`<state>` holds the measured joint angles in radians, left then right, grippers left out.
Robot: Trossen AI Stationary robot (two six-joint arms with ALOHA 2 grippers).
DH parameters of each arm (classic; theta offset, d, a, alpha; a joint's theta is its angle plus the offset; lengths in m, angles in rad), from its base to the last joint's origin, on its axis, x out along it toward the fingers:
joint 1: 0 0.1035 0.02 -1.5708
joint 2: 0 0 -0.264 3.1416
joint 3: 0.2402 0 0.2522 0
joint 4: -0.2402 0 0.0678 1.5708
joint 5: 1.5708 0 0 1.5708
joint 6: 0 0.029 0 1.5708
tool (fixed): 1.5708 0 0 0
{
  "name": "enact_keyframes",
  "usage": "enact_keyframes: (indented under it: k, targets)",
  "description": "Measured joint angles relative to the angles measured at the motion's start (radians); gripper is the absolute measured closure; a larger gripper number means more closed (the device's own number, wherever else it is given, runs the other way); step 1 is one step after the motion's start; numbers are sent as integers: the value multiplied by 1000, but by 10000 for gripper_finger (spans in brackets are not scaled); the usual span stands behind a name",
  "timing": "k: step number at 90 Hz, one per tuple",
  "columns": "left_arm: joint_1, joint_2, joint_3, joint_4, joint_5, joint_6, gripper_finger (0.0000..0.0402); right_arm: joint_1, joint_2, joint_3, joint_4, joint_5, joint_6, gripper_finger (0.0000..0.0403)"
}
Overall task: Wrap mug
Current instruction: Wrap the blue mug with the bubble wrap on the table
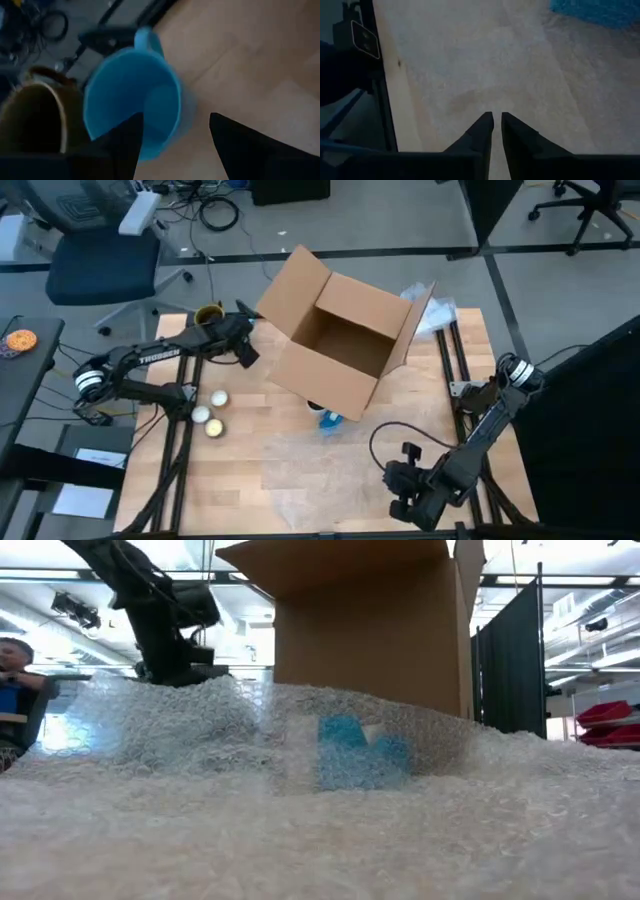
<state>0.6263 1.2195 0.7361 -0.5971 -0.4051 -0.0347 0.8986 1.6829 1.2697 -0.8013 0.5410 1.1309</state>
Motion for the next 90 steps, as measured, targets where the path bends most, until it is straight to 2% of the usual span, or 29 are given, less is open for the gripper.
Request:
enact_keyframes:
  k: [15, 30, 44, 54, 62, 74, 90]
  targets:
    - [8, 53, 1, 11, 77, 0, 188, 0, 0, 0, 0, 0, 18, 382]
    - [9, 112, 1, 0, 100, 0, 197, 0, 0, 0, 3, 0, 19, 382]
    - [6, 147, 0, -10, 146, -27, 256, 0, 0, 0, 4, 0, 19, 382]
    - [6, 149, 0, -17, 149, -51, 325, 0, 0, 0, 4, 0, 19, 382]
    - [6, 145, 4, -22, 109, -78, 382, 0, 0, 0, 4, 0, 19, 382]
    - [-45, 135, 4, -62, 106, -121, 391, 0, 0, 0, 3, 0, 18, 382]
    - [-196, 42, -1, -179, 194, -233, 398, -5, 0, 0, -1, 0, -7, 382]
